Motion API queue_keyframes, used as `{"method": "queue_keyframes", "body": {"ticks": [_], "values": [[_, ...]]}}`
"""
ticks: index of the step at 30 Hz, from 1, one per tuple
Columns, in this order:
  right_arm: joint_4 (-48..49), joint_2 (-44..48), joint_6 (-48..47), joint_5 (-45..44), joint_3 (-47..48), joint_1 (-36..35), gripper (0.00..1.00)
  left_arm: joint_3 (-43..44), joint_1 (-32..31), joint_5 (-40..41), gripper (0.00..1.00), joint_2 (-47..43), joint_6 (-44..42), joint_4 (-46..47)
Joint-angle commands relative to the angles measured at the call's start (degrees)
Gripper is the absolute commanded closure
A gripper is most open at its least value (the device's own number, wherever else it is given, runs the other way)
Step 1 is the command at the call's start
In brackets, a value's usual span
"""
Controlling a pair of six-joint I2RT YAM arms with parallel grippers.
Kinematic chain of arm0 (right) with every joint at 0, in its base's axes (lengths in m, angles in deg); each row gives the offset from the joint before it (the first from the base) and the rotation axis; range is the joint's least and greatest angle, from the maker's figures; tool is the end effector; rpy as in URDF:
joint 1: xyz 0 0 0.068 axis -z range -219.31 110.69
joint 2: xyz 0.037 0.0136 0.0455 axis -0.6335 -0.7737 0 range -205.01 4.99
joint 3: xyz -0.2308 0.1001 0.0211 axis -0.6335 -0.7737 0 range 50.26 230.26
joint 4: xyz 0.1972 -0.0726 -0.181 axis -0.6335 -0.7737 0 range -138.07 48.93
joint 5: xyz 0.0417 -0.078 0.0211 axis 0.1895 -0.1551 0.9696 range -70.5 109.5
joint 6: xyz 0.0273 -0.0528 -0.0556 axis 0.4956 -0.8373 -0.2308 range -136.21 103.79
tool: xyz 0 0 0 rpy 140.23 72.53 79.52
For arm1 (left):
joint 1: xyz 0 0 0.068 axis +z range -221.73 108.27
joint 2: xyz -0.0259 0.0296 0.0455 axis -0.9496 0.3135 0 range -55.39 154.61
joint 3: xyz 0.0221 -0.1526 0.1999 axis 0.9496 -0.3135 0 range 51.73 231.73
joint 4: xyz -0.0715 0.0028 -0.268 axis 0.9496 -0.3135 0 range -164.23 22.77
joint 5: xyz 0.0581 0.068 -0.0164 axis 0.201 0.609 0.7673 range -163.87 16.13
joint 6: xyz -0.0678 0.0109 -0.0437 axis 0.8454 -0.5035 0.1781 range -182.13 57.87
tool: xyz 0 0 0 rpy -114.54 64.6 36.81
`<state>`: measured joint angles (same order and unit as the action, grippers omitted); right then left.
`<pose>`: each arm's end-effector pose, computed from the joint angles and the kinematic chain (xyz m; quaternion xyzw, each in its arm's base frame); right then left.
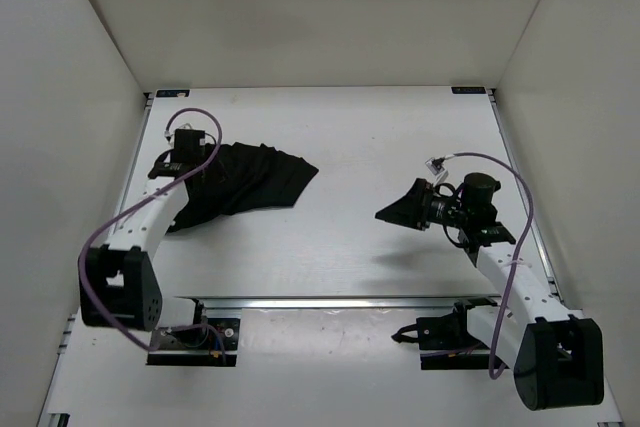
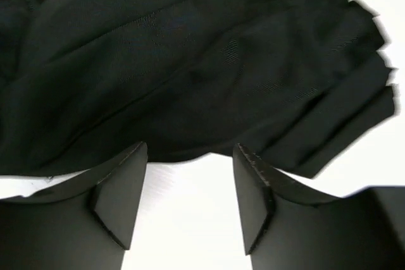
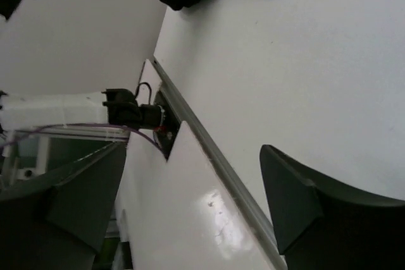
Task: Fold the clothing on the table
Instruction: Move the skirt to the center of the board
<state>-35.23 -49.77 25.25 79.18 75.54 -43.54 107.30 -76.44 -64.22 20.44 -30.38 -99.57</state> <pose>0.2326 0.0783 0.1912 -0.0264 0.7749 0.5681 0.2759 0.3142 -0.0141 0.2005 -0.2469 0.9114 -0.0242 0.3284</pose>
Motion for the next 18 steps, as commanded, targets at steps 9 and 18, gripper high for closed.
{"method": "queue_keyframes", "body": {"ticks": [9,18], "values": [[-9.1,-2.2,-10.8,-8.7,5.5,-4.0,0.01,17.5,-0.2,2.2,0.27,25.0,-7.0,-6.3],[-11.8,-1.6,-15.2,-8.2,7.0,-1.8,0.78,25.5,-6.7,-15.9,1.0,28.9,-2.6,-6.7]]}}
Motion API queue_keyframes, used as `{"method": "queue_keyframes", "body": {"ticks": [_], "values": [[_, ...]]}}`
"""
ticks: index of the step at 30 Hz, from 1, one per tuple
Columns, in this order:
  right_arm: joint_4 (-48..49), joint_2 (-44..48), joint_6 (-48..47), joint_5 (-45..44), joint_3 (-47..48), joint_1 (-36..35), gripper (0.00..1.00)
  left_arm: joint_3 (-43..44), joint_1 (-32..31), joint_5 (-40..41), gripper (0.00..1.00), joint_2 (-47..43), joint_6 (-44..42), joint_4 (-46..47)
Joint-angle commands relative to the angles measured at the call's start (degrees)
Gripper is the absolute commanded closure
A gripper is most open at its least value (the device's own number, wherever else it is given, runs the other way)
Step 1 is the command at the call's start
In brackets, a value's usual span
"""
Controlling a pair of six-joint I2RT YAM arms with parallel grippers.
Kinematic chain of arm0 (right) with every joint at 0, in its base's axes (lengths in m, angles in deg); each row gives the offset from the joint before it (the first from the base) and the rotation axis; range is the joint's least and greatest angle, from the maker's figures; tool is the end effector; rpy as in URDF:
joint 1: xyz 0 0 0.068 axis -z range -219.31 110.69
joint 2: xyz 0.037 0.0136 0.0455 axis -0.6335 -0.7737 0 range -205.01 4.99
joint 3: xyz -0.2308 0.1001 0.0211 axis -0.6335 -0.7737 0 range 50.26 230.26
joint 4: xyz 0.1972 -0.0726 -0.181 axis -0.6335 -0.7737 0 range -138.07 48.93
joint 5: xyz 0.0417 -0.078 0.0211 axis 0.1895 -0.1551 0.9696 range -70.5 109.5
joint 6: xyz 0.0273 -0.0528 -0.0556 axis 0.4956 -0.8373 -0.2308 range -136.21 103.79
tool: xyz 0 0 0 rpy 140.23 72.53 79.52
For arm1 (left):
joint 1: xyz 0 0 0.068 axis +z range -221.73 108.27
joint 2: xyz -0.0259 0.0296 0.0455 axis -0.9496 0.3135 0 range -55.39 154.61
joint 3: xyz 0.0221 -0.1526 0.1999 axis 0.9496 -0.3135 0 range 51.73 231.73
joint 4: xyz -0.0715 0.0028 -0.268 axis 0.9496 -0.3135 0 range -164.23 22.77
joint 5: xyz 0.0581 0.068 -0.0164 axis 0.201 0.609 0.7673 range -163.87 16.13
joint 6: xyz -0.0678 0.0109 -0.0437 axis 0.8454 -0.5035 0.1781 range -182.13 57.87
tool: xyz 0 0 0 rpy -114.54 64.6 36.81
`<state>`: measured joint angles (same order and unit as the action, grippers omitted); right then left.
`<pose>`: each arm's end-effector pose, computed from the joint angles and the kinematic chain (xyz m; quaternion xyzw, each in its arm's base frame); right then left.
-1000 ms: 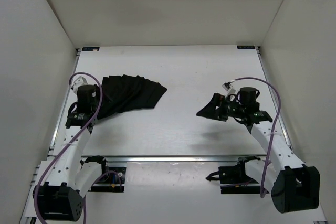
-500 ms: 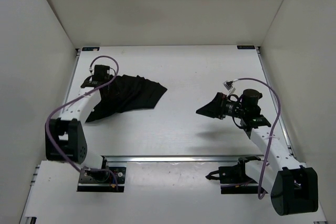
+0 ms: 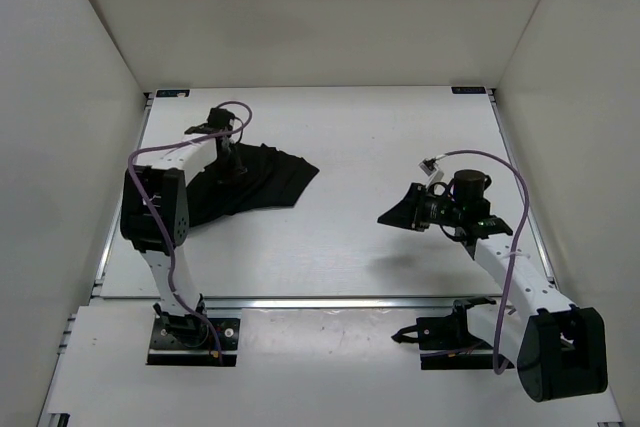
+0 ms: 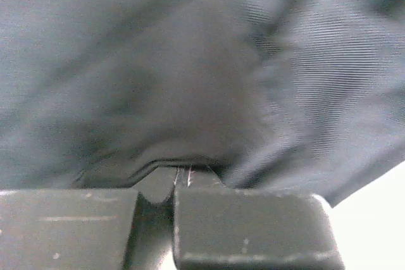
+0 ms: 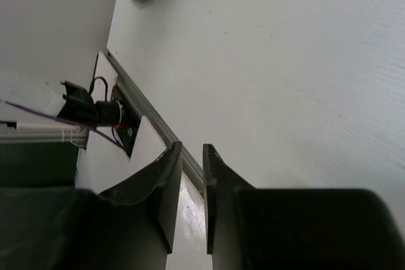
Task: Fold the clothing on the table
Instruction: Move the skirt to the center of the board
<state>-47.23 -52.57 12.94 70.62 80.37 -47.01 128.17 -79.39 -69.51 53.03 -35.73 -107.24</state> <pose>0.2387 0.0877 0.1854 -0.0524 0.8191 0.4955 0.2843 0.3925 -0.0475 0.1188 -0.1665 0.9728 -0.0098 0.1606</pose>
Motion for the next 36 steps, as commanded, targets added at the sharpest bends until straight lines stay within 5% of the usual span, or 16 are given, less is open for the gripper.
{"method": "queue_keyframes", "body": {"ticks": [1,9,13,14,16,19,23,28,32,36], "values": [[0.9,1.9,-2.6,1.0,1.5,2.5,0.85,6.6,-5.0,-12.4,1.0,-4.5,3.4,2.5],[-11.5,2.5,-11.4,-6.7,5.0,5.9,0.86,27.7,-21.6,-33.4,1.0,-3.7,15.1,12.1],[-15.1,3.3,-13.8,-10.3,5.5,5.0,0.75,40.0,-22.1,-30.2,1.0,-1.5,15.3,2.3],[-15.9,3.2,-14.1,-11.7,6.0,4.6,0.71,36.4,-21.4,-29.5,1.0,-3.4,15.7,3.2],[-15.7,3.9,-13.8,-12.8,5.5,3.4,0.59,25.1,-15.0,-27.4,0.74,-9.3,16.8,8.1],[-14.8,4.6,-12.9,-12.4,5.1,3.4,0.5,6.8,-4.2,-24.2,0.54,-17.0,14.8,11.4],[-13.4,4.2,-12.2,-11.8,3.3,1.7,0.48,-0.2,5.3,-17.1,0.48,-20.1,3.8,9.6],[-11.7,3.2,-11.5,-11.7,3.1,0.2,0.48,-3.0,0.8,0.0,0.29,-18.2,-7.8,8.4],[-11.9,2.9,-11.1,-11.8,3.2,0.1,0.48,-3.5,0.6,-2.2,0.25,-13.0,-8.5,6.1],[-12.9,3.6,-11.8,-10.7,3.4,1.3,0.48,-3.1,-1.5,6.6,0.24,-8.1,-9.2,2.1]]}}
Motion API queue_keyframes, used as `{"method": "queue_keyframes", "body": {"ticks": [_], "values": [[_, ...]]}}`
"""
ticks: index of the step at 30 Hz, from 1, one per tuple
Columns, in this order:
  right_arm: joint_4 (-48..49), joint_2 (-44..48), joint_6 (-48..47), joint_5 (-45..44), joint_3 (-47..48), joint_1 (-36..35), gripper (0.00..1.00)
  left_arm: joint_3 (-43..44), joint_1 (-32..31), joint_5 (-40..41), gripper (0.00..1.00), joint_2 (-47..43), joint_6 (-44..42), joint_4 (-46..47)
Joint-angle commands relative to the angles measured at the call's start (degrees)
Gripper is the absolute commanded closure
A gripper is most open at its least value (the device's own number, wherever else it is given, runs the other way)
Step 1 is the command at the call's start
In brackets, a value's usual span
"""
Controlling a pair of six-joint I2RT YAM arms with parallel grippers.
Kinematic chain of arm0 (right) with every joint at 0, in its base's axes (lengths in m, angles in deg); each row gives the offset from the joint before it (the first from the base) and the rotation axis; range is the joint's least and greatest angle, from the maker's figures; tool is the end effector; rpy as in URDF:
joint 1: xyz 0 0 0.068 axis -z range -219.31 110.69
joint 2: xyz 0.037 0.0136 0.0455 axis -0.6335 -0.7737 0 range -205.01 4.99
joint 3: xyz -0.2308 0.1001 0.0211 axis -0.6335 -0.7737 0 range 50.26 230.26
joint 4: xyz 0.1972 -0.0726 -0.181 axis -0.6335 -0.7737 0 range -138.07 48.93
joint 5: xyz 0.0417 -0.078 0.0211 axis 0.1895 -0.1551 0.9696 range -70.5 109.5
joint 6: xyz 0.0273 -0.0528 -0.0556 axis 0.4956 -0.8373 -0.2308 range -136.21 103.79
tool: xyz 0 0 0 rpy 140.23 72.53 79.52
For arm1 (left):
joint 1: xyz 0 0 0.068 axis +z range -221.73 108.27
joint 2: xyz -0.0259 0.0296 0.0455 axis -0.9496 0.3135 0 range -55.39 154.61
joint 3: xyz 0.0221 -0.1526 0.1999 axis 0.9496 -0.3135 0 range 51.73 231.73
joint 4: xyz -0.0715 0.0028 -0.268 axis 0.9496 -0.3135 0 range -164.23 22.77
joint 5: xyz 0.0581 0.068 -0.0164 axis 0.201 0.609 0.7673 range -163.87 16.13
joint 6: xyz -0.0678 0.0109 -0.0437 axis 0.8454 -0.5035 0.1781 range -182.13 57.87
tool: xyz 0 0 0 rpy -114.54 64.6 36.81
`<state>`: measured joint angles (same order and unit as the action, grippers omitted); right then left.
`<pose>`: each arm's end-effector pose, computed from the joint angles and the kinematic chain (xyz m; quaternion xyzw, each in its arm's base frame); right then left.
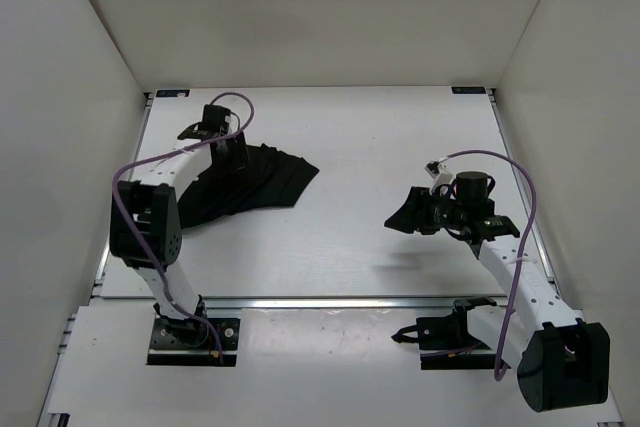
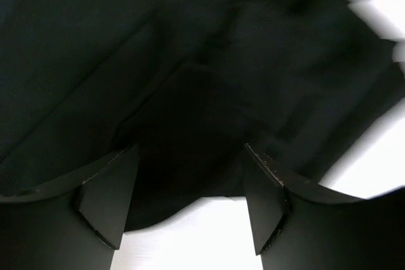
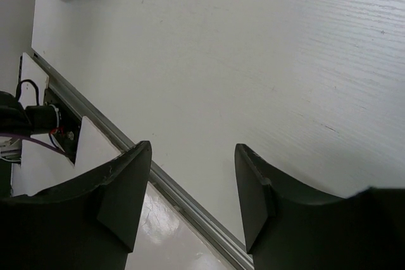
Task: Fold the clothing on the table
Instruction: Move the skirt to the center of the board
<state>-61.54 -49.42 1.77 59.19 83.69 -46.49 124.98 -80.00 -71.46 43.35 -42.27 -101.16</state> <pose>0.2333 0.0748 0.1882 -0.0583 0.8667 0.3862 0.3101 0.3890 -0.0536 0.1706 -0.1029 0.9589 -0.0443 0.2607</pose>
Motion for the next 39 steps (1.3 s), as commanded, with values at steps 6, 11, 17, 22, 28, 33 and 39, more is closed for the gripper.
{"method": "queue_keyframes", "body": {"ticks": [6,11,17,22,28,33,39], "values": [[2.2,0.6,0.1,1.8,-0.2,0.9,0.47,-6.8,-1.3,14.6,0.01,-3.3,-4.6,3.7],[3.7,0.2,1.0,1.6,-0.3,0.0,0.48,-3.8,0.2,11.7,0.06,4.0,-7.1,-1.3],[3.2,0.2,0.7,2.9,-0.3,1.1,0.48,-3.7,-3.1,3.8,1.0,8.7,-10.3,-2.5],[3.9,0.6,0.2,2.3,-0.8,0.9,0.59,2.6,-6.5,-6.2,1.0,5.2,-6.6,-3.3],[4.6,0.3,0.1,4.4,-1.7,2.2,0.67,16.2,-12.6,-27.8,1.0,0.2,1.1,-0.2],[2.5,1.1,-0.8,-0.7,-1.0,3.0,0.48,26.5,-14.8,-34.8,1.0,-3.9,11.2,3.1],[-1.2,1.2,-3.9,-6.3,2.1,5.1,0.34,5.1,-4.7,-49.6,1.0,-15.2,38.9,35.0]]}}
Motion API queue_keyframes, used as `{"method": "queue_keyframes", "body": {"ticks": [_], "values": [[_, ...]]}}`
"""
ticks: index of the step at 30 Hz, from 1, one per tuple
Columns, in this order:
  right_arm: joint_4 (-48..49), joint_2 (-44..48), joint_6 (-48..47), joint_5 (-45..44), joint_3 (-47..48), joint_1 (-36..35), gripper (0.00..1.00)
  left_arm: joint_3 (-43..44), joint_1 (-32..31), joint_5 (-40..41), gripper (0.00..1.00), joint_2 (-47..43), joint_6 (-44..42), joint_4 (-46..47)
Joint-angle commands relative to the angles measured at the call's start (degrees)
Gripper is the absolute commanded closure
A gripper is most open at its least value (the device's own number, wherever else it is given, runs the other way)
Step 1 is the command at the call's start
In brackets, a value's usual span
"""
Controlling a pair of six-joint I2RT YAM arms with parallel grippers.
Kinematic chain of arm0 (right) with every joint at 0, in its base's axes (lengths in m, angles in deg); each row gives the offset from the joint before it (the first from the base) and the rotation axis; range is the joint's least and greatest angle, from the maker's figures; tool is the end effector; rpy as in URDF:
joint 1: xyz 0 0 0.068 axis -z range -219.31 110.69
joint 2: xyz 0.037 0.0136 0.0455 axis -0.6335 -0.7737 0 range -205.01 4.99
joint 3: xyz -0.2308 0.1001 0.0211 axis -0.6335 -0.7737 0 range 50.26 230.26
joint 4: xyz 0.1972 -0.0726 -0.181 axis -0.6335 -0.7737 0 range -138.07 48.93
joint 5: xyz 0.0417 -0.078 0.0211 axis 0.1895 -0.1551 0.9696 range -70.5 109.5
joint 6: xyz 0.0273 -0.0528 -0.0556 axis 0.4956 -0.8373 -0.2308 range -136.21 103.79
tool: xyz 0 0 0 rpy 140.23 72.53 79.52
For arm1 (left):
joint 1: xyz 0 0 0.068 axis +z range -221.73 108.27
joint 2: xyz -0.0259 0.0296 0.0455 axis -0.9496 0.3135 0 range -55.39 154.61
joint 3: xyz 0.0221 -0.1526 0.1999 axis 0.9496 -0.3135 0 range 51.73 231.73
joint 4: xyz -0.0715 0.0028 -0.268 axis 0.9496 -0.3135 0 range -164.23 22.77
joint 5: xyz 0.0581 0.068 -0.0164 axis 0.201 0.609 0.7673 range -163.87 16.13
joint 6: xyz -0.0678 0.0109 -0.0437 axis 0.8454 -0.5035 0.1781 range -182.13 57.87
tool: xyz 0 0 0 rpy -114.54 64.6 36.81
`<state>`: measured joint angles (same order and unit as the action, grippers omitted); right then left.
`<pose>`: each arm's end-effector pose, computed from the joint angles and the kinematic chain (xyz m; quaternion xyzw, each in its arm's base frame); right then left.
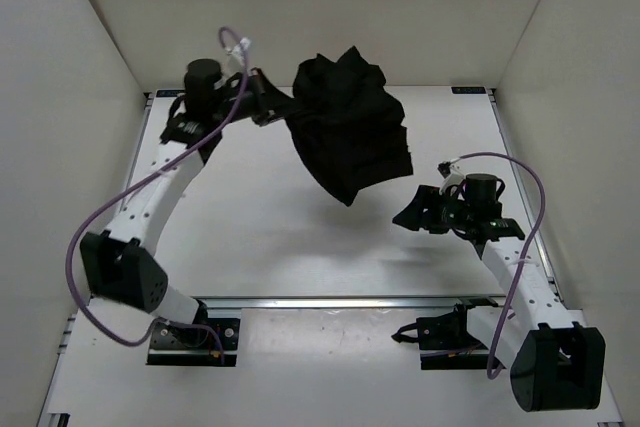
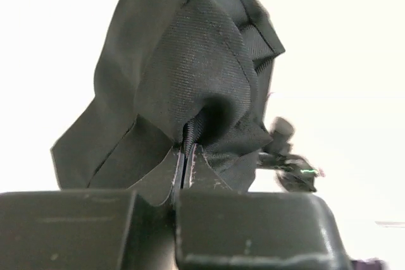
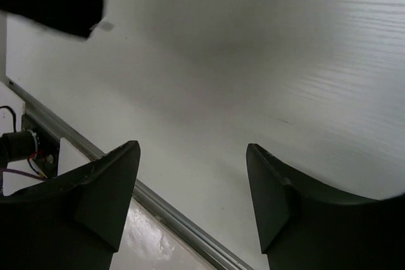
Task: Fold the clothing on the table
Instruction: Move the skirt to the center of the board
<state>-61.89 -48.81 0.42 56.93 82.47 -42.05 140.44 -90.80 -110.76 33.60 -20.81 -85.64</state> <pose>0.2358 0.0542 0.1811 -0.0238 0.8759 0.3537 0.3274 0.3656 -0.1713 0.3733 0.0322 0.7919 -0.5003 0.3487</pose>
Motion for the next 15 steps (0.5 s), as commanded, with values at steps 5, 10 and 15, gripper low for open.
{"method": "queue_keyframes", "body": {"ticks": [5,10,15], "values": [[1.7,-2.8,-2.1,-4.6,4.5,0.6,0.33,-25.3,14.0,-15.4,0.93,-0.4,36.6,34.3],[1.4,-4.5,-2.5,-6.8,7.3,-1.1,0.33,-28.2,13.9,-17.9,0.84,7.5,34.8,28.6],[2.8,-6.0,-2.0,-9.6,7.0,-6.1,0.31,-28.8,14.2,-14.2,0.6,8.9,23.7,16.9]]}}
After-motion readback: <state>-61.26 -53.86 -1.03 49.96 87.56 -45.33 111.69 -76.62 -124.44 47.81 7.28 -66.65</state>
